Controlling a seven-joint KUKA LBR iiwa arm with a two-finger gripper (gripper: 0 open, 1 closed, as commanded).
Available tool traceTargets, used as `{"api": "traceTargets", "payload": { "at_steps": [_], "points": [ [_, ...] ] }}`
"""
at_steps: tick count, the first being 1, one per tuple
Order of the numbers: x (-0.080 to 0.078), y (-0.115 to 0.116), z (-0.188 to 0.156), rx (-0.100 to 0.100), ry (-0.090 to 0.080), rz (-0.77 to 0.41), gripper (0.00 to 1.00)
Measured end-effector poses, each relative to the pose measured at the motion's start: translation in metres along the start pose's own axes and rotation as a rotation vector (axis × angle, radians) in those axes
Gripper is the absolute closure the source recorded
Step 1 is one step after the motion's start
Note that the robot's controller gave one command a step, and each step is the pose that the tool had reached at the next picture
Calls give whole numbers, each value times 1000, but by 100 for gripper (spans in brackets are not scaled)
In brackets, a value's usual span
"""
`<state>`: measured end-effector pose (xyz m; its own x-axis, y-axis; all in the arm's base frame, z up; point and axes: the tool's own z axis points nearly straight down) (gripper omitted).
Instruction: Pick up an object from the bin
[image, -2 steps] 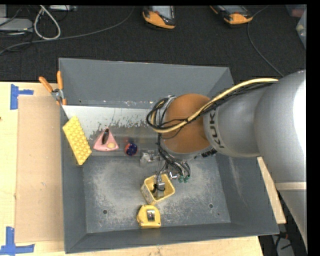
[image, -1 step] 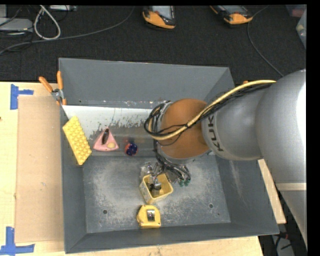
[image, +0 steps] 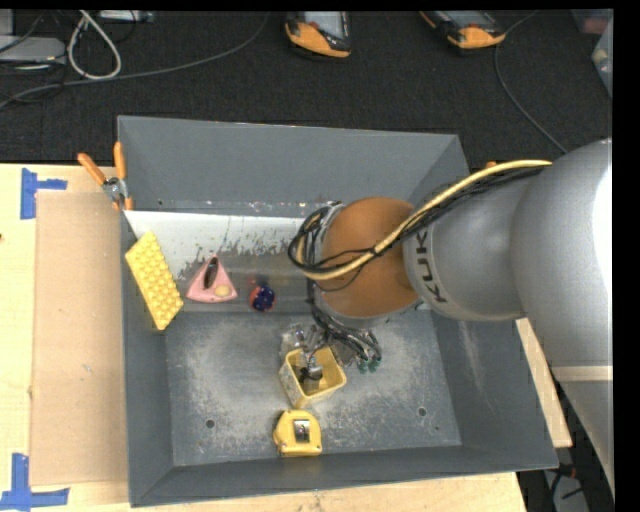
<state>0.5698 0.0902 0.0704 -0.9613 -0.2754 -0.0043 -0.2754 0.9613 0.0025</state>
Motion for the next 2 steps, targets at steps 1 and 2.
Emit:
{"api": "traceTargets", "payload": {
  "at_steps": [1, 2],
  "points": [
    [0, 0, 0, 0, 0, 2, 100],
    [1, 1, -24, -1, 4, 4, 100]
  ]
}}
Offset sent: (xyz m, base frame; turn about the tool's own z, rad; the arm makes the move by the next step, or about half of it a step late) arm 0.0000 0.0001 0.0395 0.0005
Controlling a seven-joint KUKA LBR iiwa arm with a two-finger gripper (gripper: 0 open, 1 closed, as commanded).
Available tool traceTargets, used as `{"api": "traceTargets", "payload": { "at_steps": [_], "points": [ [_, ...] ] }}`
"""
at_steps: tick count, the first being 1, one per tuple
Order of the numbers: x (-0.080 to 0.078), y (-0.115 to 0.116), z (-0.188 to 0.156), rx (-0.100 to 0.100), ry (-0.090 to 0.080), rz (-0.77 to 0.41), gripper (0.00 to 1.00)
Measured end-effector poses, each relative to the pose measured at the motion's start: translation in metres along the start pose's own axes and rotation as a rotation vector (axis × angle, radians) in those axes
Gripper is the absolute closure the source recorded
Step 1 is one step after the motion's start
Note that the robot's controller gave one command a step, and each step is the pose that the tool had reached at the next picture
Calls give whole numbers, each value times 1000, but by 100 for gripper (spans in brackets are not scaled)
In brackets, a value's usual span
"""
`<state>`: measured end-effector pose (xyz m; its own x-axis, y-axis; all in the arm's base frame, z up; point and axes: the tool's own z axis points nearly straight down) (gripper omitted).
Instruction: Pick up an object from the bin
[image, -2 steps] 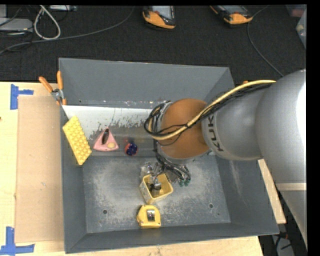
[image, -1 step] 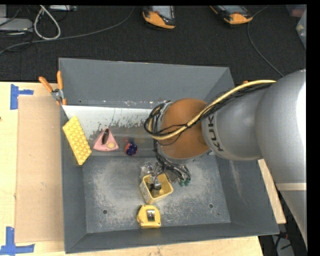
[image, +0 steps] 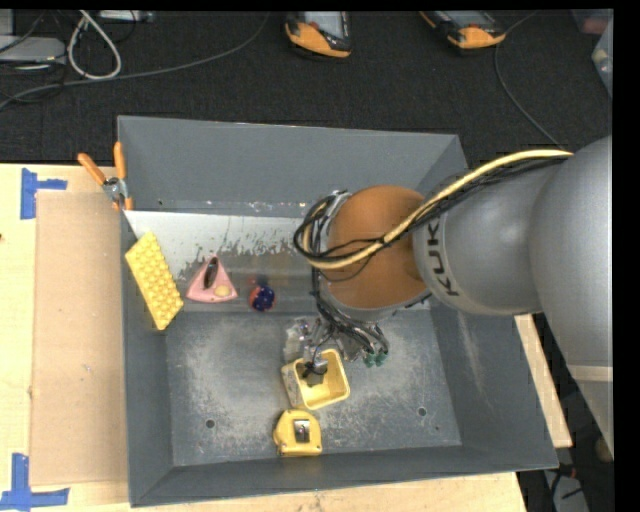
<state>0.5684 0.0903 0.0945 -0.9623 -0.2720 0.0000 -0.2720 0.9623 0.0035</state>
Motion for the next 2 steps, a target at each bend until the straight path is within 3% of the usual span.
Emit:
{"api": "traceTargets", "payload": {
  "at_steps": [2],
  "points": [
    [1, 1, -70, -1, 3, 4, 100]
  ]
}}
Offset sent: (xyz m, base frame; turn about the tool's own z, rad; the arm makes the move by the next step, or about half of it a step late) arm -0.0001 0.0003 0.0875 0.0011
